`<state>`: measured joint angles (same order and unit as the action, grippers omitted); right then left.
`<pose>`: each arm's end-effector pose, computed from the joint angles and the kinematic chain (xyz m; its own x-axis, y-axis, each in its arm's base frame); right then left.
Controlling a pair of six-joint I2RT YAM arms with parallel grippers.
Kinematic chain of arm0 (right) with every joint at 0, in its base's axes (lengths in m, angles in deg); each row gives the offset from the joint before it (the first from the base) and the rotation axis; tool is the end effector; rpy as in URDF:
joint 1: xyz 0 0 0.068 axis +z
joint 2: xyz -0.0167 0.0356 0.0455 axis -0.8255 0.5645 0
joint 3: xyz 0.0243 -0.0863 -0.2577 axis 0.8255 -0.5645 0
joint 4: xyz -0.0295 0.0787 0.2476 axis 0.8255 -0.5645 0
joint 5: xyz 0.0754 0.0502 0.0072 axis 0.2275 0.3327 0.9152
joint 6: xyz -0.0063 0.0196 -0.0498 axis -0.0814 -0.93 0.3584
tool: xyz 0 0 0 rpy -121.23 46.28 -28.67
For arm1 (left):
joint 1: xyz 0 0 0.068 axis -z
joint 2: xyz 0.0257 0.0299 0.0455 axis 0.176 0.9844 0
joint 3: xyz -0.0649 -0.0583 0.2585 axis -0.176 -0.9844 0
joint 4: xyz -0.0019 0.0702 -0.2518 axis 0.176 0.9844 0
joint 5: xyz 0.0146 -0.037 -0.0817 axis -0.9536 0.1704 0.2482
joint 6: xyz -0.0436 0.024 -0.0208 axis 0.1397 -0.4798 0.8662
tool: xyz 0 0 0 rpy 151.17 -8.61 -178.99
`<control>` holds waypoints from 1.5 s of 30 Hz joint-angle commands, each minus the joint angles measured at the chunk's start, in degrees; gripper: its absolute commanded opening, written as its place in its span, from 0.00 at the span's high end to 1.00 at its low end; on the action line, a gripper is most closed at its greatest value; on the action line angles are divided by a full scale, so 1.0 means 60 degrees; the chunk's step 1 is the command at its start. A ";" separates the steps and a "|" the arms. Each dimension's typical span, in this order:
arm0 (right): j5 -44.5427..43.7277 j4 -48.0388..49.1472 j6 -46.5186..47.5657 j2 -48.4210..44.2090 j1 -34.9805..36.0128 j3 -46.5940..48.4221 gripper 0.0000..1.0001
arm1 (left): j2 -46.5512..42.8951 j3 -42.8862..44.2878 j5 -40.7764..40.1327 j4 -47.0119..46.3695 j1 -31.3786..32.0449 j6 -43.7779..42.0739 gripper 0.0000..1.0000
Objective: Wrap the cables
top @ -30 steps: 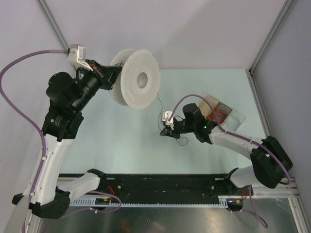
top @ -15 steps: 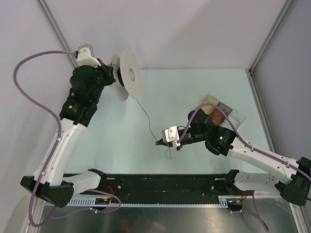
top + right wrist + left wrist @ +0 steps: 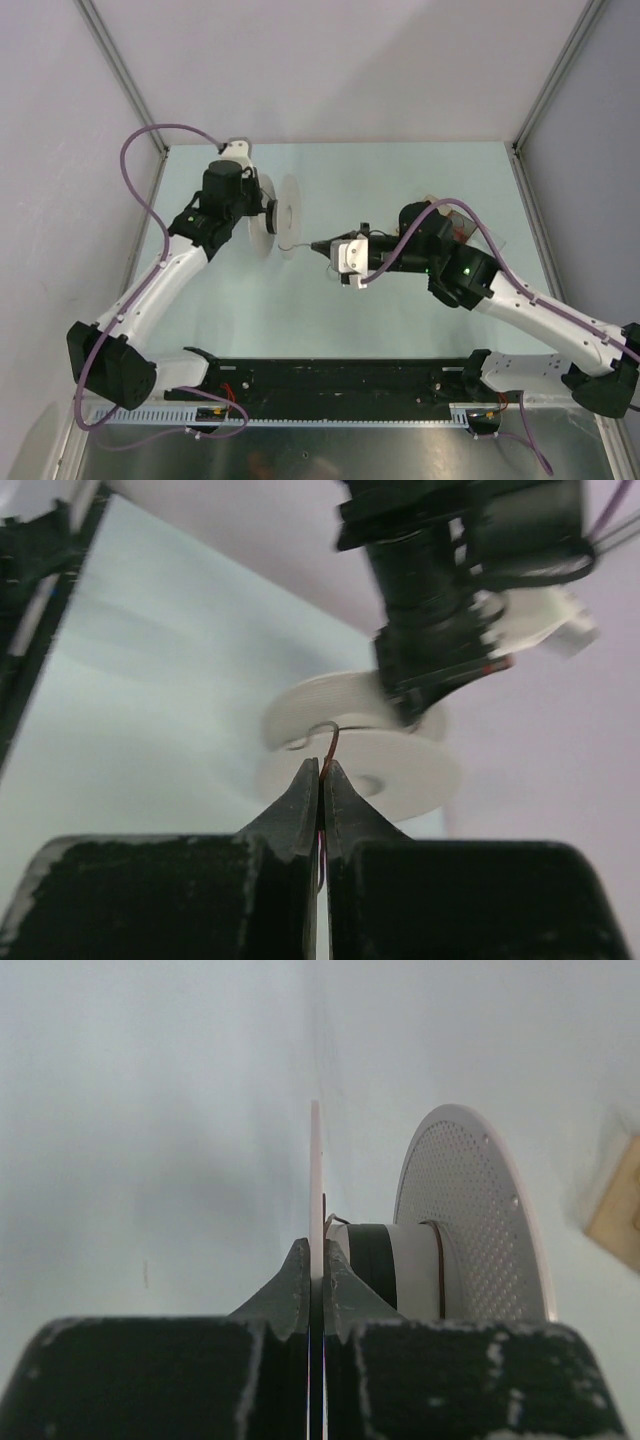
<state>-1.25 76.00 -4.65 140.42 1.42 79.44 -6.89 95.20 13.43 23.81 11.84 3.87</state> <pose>0.1201 0.2138 0.4105 0.6549 -0.1788 -0.7343 -0.7469 -0.0048 -0.6649 0.2651 -0.0982 0.3548 -0.4403 -0.1155 -0.8904 0.0538 0.9865 -0.1546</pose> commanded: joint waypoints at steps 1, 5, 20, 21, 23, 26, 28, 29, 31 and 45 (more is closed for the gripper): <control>-0.0880 0.1517 0.1041 0.0617 -0.0076 0.0859 1.00 | -0.0319 -0.0134 0.1965 -0.0953 0.0473 -0.0924 1.00; -0.0867 0.2367 0.1141 0.1419 -0.0721 0.1735 1.00 | -0.0644 -0.0443 0.2884 -0.0957 0.1172 -0.1906 1.00; 0.1251 0.1256 -0.0721 0.3829 -0.4778 0.4509 1.00 | -0.2558 -0.1089 0.7494 -0.0891 0.1178 -0.3303 1.00; 0.1396 0.1123 -0.0760 0.3842 -0.5027 0.4416 1.00 | -0.2637 -0.1003 0.7811 -0.0900 0.1079 -0.3163 1.00; 0.1691 0.0910 -0.0783 0.3822 -0.5456 0.4113 1.00 | -0.2710 -0.0756 0.8294 -0.0922 0.0855 -0.2890 1.00; 0.2115 0.0568 -0.0811 0.3845 -0.6073 0.3680 1.00 | -0.2672 -0.0112 0.8617 -0.1069 0.0447 -0.2401 1.00; 0.2347 0.0291 -0.0894 0.3886 -0.6420 0.3387 1.00 | -0.2506 0.0372 0.8880 -0.1272 0.0075 -0.1875 1.00; 0.2457 0.0201 -0.1030 0.3907 -0.6566 0.3240 1.00 | -0.2398 0.0613 0.9002 -0.1406 -0.0124 -0.1497 1.00; 0.2667 -0.0064 -0.1224 0.3945 -0.6778 0.2965 1.00 | -0.2167 0.1033 0.9247 -0.1773 -0.0504 -0.0664 1.00; 0.3663 -0.0878 -0.2561 0.3138 -0.5182 0.0645 1.00 | -0.1286 0.1893 0.6854 -0.4512 -0.1743 0.3839 1.00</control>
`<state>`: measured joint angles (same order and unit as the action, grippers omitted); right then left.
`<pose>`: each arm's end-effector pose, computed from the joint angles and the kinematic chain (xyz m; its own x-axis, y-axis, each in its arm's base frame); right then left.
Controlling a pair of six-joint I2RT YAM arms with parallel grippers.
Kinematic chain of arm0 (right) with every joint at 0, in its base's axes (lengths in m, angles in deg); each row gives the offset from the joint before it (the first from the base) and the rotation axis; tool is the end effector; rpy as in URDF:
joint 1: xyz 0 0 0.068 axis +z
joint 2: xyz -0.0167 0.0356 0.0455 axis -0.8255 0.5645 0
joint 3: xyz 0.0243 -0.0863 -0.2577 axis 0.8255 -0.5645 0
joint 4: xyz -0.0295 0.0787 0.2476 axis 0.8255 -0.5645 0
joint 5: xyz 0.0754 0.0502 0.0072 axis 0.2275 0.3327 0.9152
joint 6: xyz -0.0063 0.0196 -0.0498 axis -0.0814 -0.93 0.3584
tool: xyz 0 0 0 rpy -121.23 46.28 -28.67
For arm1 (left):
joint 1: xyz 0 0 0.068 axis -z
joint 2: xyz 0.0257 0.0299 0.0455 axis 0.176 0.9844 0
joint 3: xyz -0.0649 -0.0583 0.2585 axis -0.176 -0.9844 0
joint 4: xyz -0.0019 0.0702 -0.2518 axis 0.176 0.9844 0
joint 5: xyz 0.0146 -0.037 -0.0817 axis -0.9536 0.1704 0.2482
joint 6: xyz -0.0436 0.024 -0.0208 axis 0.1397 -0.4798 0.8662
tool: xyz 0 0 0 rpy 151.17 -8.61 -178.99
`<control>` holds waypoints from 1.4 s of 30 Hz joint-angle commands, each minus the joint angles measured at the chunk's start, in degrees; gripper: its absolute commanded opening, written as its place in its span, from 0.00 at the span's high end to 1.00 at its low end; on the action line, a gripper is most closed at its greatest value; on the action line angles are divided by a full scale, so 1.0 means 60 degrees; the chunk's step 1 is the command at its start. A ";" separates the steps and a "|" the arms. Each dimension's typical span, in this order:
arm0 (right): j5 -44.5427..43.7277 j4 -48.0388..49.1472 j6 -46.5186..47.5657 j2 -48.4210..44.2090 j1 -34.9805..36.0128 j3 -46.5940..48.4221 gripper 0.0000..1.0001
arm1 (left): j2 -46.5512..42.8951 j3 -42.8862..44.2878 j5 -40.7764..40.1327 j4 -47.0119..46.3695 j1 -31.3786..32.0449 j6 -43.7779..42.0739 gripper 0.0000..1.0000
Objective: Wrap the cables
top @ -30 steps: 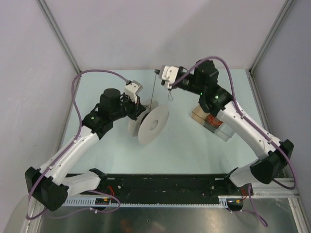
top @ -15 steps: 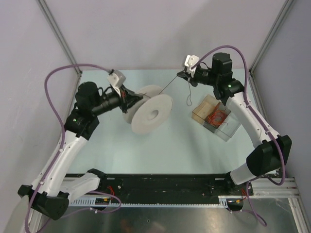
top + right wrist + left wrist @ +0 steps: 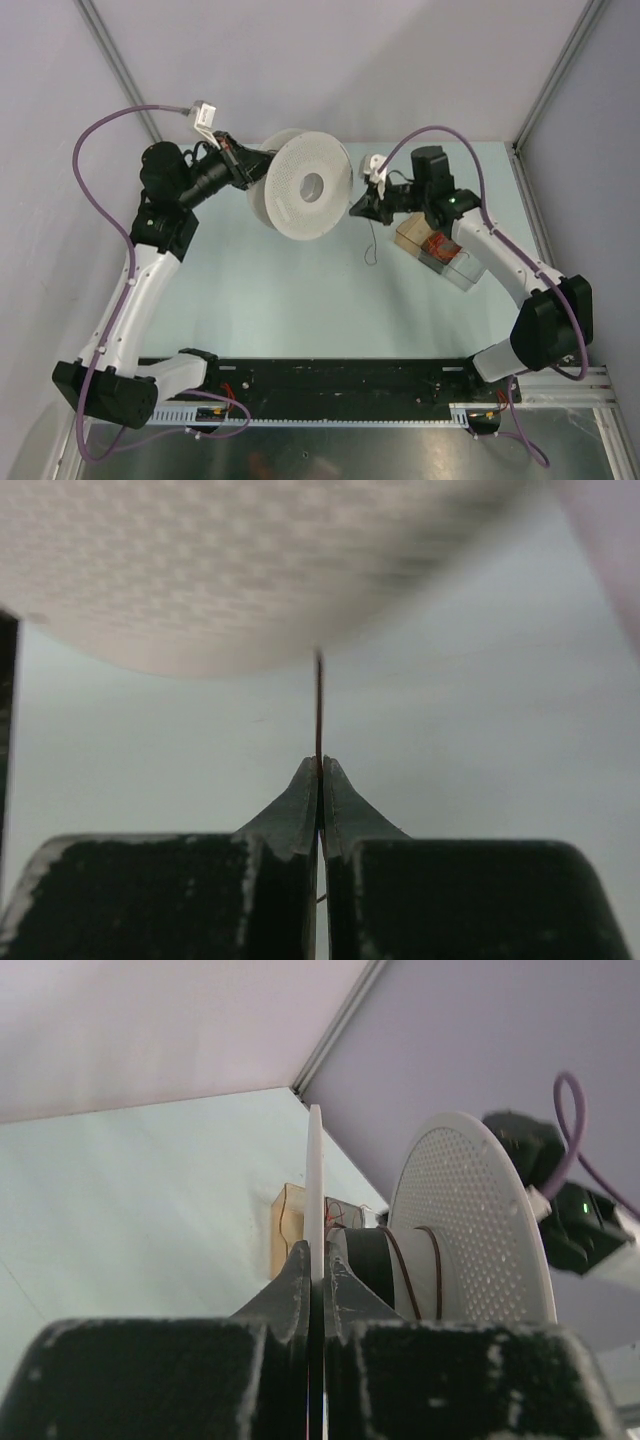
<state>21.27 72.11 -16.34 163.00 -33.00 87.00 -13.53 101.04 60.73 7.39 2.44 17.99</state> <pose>0.3017 0.1546 0.3445 0.1353 -0.3484 -0.9275 -0.9579 0.1933 -0.2124 0.2354 -0.0729 0.4491 -0.3259 -0.3557 -0.8759 0.6518 0.5866 -0.4807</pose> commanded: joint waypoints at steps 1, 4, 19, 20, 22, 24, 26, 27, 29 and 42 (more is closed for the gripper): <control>-0.0147 -0.0094 -0.0793 -0.0742 0.0706 -0.0746 0.96 | -0.0124 0.0995 -0.1095 -0.1806 -0.0184 0.1519 1.00; -0.0369 0.0285 -0.1307 -0.1012 0.0959 -0.0884 0.67 | -0.0067 0.1210 -0.1095 -0.1895 -0.0188 0.1614 1.00; -0.2678 0.3564 -0.3941 -0.1119 0.0600 -0.1256 0.07 | -0.0714 0.1519 -0.3021 -0.1971 -0.0177 0.1580 1.00; -0.2789 0.3737 -0.4135 -0.1041 0.0553 -0.1257 0.07 | -0.0692 0.1558 -0.3066 -0.1969 -0.0170 0.1691 1.00; -0.3029 0.3991 -0.4559 -0.0883 0.0440 -0.1258 0.07 | -0.0635 0.1598 -0.3099 -0.1961 -0.0176 0.1971 1.00; -0.3357 0.4156 -0.5079 -0.0719 0.0357 -0.1258 0.07 | -0.0588 0.1619 -0.3104 -0.1984 -0.0170 0.2257 1.00; -0.3596 0.4359 -0.5604 -0.0558 0.0311 -0.1258 0.07 | -0.0554 0.1635 -0.3061 -0.2012 -0.0168 0.2505 1.00; -0.3731 0.4478 -0.5809 -0.0496 0.0335 -0.1265 0.07 | -0.0546 0.1638 -0.3034 -0.2027 -0.0166 0.2614 1.00; -0.3792 0.4795 -0.5977 -0.0377 0.0503 -0.1282 0.08 | -0.0558 0.1640 -0.3014 -0.2048 -0.0164 0.2751 1.00; -0.3242 0.5924 -0.5524 0.0474 0.1675 -0.1282 0.28 | -0.0761 0.1609 -0.3048 -0.2056 -0.0162 0.2700 1.00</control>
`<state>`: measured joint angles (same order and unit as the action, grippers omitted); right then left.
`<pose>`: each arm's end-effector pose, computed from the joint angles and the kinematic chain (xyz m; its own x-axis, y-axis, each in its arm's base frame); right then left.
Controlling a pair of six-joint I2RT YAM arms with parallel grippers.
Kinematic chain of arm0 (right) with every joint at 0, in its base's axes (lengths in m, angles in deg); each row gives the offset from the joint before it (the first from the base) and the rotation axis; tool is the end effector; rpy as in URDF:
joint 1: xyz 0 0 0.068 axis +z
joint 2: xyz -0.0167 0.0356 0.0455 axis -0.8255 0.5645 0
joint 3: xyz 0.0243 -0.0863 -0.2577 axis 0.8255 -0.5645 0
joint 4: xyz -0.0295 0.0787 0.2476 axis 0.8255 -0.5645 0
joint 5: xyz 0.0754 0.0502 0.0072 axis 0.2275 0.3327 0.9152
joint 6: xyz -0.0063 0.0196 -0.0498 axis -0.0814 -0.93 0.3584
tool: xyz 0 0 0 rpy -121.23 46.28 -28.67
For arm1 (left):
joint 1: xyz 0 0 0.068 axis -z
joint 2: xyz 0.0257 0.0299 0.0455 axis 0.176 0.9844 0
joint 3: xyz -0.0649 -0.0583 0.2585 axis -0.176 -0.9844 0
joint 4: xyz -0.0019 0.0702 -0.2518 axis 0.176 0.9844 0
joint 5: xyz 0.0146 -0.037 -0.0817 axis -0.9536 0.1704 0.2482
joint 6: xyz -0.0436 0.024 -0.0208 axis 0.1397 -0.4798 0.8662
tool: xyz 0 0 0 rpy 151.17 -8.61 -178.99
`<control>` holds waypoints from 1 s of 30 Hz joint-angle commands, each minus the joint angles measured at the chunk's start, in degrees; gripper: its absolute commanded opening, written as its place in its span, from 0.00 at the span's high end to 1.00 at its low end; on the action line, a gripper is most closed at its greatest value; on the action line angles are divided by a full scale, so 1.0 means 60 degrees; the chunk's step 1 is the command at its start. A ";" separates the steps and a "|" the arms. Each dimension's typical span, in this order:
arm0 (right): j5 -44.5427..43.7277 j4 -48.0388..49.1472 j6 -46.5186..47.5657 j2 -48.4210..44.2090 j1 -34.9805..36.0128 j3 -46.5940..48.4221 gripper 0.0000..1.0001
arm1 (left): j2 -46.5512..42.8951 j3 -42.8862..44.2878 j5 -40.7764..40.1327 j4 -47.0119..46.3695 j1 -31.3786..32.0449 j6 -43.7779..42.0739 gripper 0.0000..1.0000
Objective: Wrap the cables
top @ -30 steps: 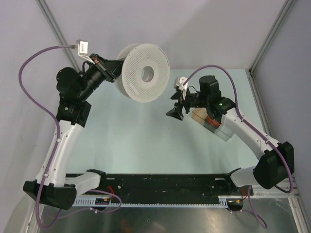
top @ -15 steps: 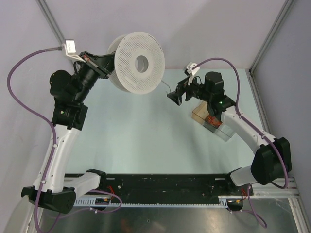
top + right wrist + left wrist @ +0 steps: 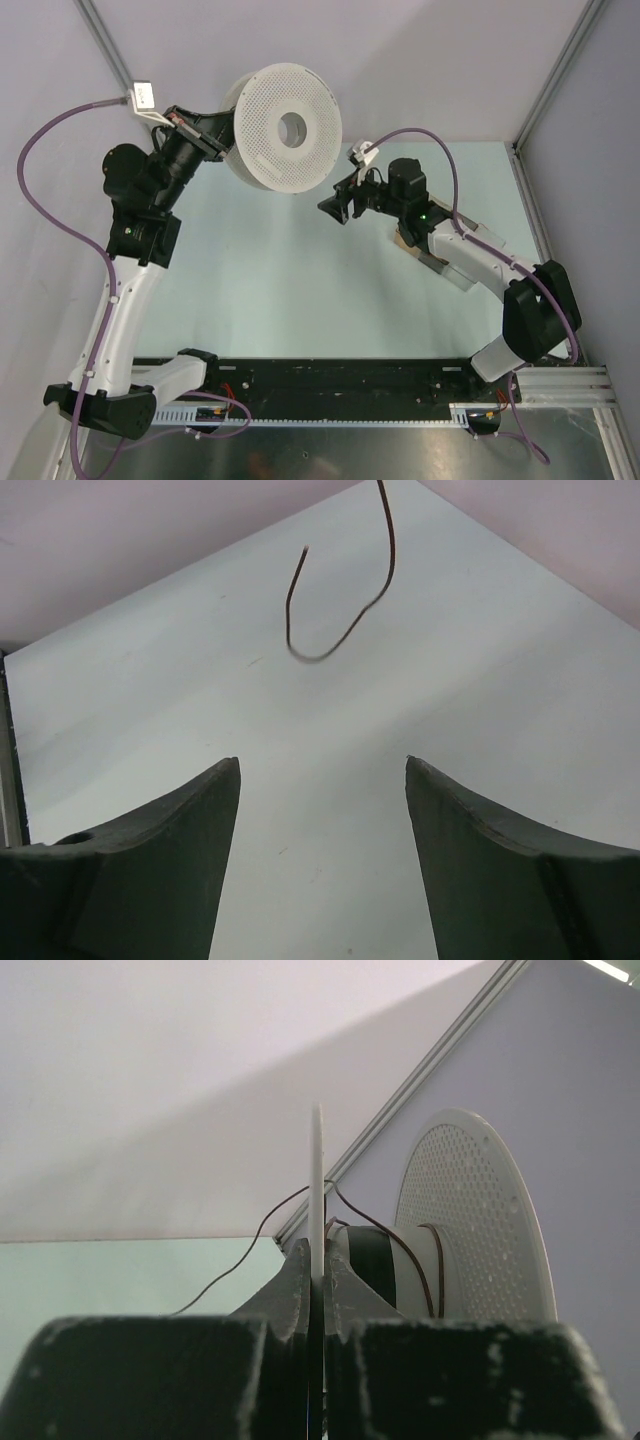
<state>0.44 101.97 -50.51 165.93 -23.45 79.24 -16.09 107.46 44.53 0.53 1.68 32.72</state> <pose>0.3022 0.2096 0.3279 -0.1226 -0.0801 -0.9892 -0.8609 0.5046 0.0658 0.2099 -0.0551 0.5088 -0.1189 -0.6632 -0.7389 0.5609 0.5692 -0.6012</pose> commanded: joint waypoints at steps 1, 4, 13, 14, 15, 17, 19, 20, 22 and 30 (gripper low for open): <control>0.0335 0.1039 0.0255 -0.0015 0.0114 0.0008 0.28 | -0.0348 0.0517 -0.0343 -0.0912 -0.0028 0.0249 1.00; 0.0586 0.1326 0.0361 0.0021 0.0202 0.0017 0.25 | -0.0359 0.0457 -0.0313 -0.0912 -0.0034 0.0350 1.00; 0.0970 0.0886 0.0663 0.0395 0.0418 0.0006 0.63 | -0.0229 0.0482 -0.0167 -0.0951 -0.0032 0.0540 1.00; 0.0940 0.0803 0.0743 0.0410 0.0413 0.0006 0.74 | -0.0214 0.0504 -0.0164 -0.0961 -0.0027 0.0543 1.00; 0.0932 0.0732 0.0826 0.0417 0.0395 0.0006 0.83 | -0.0200 0.0522 -0.0163 -0.0966 -0.0031 0.0538 1.00; 0.0929 0.0591 0.0970 0.0393 0.0353 0.0006 0.96 | -0.0167 0.0536 -0.0188 -0.0969 -0.0034 0.0515 1.00; 0.0998 0.0497 0.1101 0.0358 0.0321 0.0010 0.99 | -0.0155 0.0539 -0.0212 -0.0970 -0.0031 0.0480 1.00; 0.1049 0.0462 0.1152 0.0340 0.0291 0.0008 0.99 | -0.0148 0.0532 -0.0231 -0.0970 -0.0026 0.0455 1.00; 0.1182 0.0326 0.1300 0.0257 0.0276 0.0006 1.00 | -0.0143 0.0476 -0.0340 -0.0963 -0.0026 0.0374 1.00; 0.1960 -0.0888 0.2653 -0.0845 0.0550 -0.0700 1.00 | -0.0003 0.0088 -0.1532 -0.0271 -0.0076 -0.0086 1.00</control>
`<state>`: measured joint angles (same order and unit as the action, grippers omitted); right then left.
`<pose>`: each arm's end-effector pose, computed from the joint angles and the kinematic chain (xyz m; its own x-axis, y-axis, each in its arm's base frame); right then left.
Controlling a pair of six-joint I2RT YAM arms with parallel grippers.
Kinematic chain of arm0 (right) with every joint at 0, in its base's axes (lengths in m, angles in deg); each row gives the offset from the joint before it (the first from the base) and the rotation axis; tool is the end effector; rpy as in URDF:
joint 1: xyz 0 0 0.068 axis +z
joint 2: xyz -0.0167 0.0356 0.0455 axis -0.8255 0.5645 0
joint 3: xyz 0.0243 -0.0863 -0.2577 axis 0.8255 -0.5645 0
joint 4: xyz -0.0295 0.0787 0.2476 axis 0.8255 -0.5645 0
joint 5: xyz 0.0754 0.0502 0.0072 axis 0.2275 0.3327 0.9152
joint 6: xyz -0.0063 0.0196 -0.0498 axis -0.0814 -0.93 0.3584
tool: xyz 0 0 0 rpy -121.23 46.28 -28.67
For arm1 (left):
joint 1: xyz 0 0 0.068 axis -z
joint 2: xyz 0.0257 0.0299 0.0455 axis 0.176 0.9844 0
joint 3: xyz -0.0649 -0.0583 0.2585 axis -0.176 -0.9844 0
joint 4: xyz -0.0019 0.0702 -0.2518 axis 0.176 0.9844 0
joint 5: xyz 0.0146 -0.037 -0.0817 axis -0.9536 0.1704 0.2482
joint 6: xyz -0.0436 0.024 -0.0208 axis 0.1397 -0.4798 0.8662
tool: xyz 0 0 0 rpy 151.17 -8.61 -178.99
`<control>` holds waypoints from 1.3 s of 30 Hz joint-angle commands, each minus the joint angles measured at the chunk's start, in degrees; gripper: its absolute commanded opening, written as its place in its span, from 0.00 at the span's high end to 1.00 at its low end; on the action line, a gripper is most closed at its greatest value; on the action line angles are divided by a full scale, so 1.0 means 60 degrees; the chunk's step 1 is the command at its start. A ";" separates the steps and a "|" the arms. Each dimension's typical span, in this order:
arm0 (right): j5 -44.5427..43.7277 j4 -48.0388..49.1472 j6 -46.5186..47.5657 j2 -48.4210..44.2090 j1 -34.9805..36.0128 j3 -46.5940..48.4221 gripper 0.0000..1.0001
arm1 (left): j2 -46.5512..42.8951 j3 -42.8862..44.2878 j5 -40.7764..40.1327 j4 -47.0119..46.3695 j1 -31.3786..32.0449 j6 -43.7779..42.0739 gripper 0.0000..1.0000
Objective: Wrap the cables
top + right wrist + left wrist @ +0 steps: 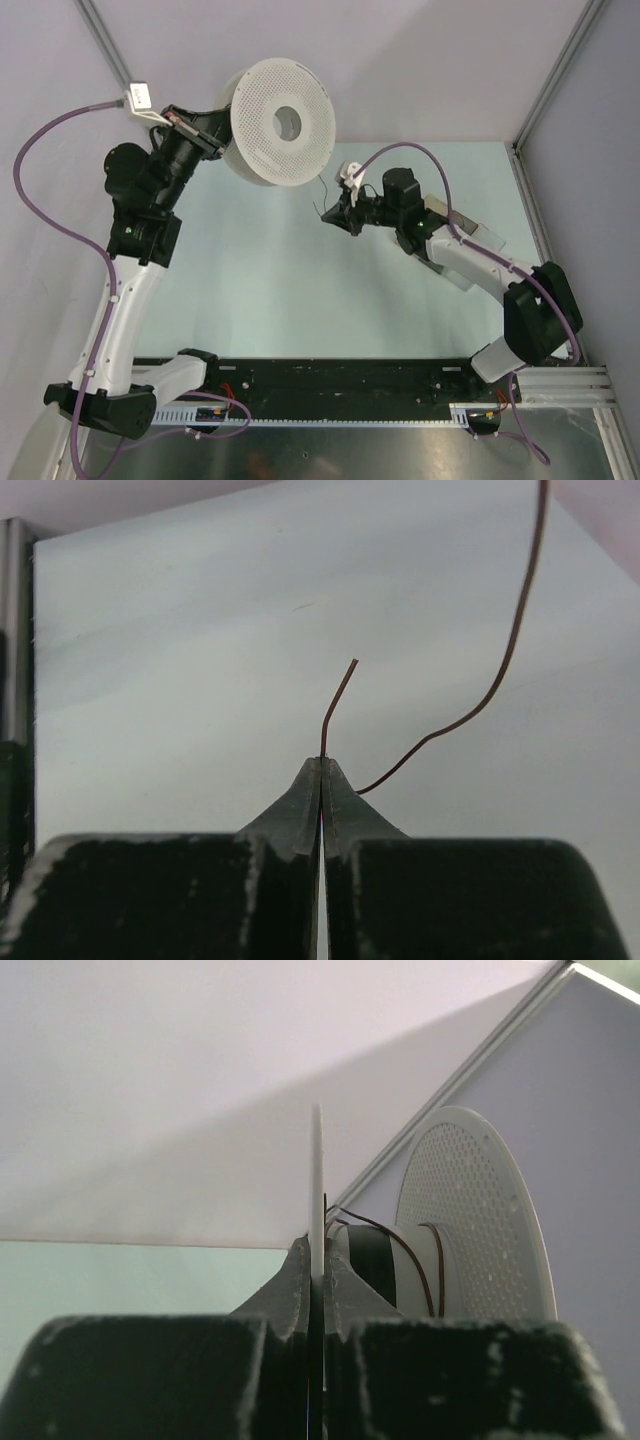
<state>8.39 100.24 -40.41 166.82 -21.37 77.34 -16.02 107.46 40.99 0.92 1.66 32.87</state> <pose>0.2904 0.2229 0.3083 -0.0180 -0.1875 -0.9821 -0.9450 0.3240 -0.0445 0.2117 -0.0532 0.5081 -0.0893 -0.6837 -0.7243 0.5192 0.5886 -0.6196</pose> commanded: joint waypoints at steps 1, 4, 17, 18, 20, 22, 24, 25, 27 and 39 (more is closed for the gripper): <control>0.0709 -0.0712 0.1139 -0.1180 0.0265 -0.0521 1.00 | 0.0012 0.0014 -0.0982 -0.0306 -0.0081 -0.0095 1.00; 0.0839 -0.1139 0.1566 -0.1679 0.0437 -0.0755 1.00 | 0.0086 -0.0179 -0.1020 -0.0264 -0.0078 -0.0045 1.00; -0.0540 -0.0541 0.2898 -0.1634 0.0747 -0.0996 1.00 | 0.0031 -0.0193 0.0718 -0.0869 0.0021 0.0724 1.00; -0.0559 -0.0411 0.2952 -0.1580 0.0719 -0.0996 1.00 | -0.0017 -0.0163 0.0815 -0.0909 0.0053 0.0718 1.00; -0.0581 -0.0273 0.3084 -0.1529 0.0680 -0.0999 0.96 | -0.0107 -0.0119 0.0964 -0.0949 0.0103 0.0684 1.00; -0.0634 -0.0217 0.3249 -0.1524 0.0652 -0.1011 0.81 | -0.0185 -0.0079 0.1086 -0.1007 0.0145 0.0599 1.00; -0.0790 0.0002 0.3338 -0.1548 0.0586 -0.1054 0.64 | -0.0237 -0.0047 0.1193 -0.1054 0.0207 0.0541 1.00; -0.0867 0.0219 0.3385 -0.1567 0.0543 -0.1105 0.58 | -0.0238 -0.0017 0.1250 -0.1082 0.0234 0.0531 1.00; -0.1006 0.0778 0.3500 -0.1647 0.0424 -0.1272 0.46 | -0.0243 0.0005 0.1374 -0.1121 0.0291 0.0524 1.00; -0.0213 0.1431 0.3970 -0.1267 0.0582 -0.1479 0.35 | -0.0189 -0.0075 0.1935 -0.1482 0.0518 0.0761 1.00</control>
<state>4.57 105.73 -17.83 157.82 -18.84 68.46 -15.81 104.77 51.13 -1.66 4.17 34.93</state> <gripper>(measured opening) 0.689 0.036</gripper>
